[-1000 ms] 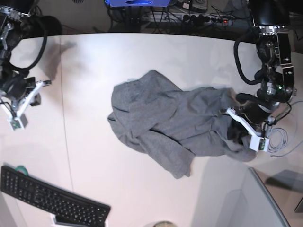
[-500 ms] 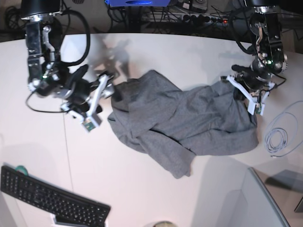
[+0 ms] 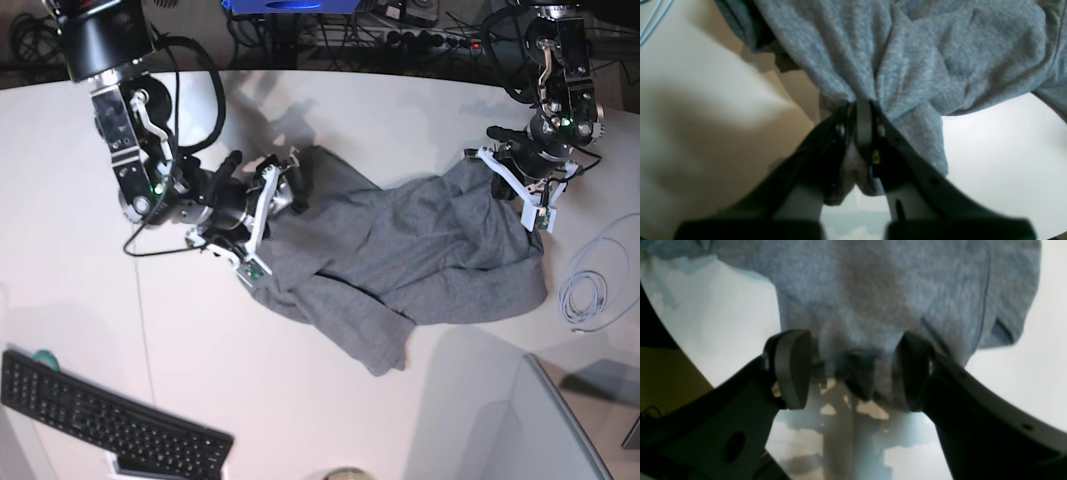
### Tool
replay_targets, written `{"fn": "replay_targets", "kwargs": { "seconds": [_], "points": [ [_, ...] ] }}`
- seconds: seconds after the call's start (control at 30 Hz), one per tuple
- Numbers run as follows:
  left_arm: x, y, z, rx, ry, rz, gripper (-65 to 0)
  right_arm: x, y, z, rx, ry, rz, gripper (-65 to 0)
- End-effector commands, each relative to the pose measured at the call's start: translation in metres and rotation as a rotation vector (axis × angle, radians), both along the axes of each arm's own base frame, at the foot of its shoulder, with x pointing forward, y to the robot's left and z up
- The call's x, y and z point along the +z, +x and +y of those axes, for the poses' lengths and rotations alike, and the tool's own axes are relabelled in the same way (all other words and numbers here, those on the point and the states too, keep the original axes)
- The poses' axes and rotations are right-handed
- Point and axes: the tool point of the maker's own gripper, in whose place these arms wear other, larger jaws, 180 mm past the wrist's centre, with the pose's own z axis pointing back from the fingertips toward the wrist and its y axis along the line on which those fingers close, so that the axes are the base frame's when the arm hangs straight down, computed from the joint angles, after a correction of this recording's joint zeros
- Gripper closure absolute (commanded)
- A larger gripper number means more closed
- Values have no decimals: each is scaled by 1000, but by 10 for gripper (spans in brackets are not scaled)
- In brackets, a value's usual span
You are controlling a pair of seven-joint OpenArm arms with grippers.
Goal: Layout the t-shirt on the table in an organized manner, then fold the t-shirt properly
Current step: 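Regrasp the shirt with the right gripper and pull both grippers apart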
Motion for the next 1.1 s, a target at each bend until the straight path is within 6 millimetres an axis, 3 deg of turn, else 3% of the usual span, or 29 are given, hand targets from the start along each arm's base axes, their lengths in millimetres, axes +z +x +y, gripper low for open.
{"fn": "replay_targets", "kwargs": {
  "seconds": [0.0,0.37,0.4,0.47,0.53,0.57,0.63,0.7,0.83,0.97,1.07],
  "points": [
    [10,7,2,-3,6,-37,0,10,11,6,-15,36,-28,-378],
    [9,7,1,-3,1,-37,0,-3,20,20,-15,45,29,-366],
    [10,8,1,-3,1,-39,0,-2,20,24,-14,53,31,-339],
    [10,8,1,-5,1,-38,0,-5,19,27,-15,57,42,-221],
    [10,8,1,-5,1,-38,0,-5,19,26,-17,55,46,-42],
    [10,8,1,-5,1,-38,0,-4,19,25,-15,53,42,0],
    [12,9,2,-3,9,-43,0,-3,16,24,-17,55,43,-18],
    [16,10,3,-2,17,-55,0,-5,8,11,-17,26,46,0],
    [38,21,-2,-25,34,-118,0,18,6,-26,-90,5,-18,-3],
    [71,37,-11,-63,55,-208,0,52,1,-88,-211,-76,-78,-2],
    [98,45,-19,-89,72,-281,0,76,-15,-137,-303,-167,-110,-2]
  ]
}}
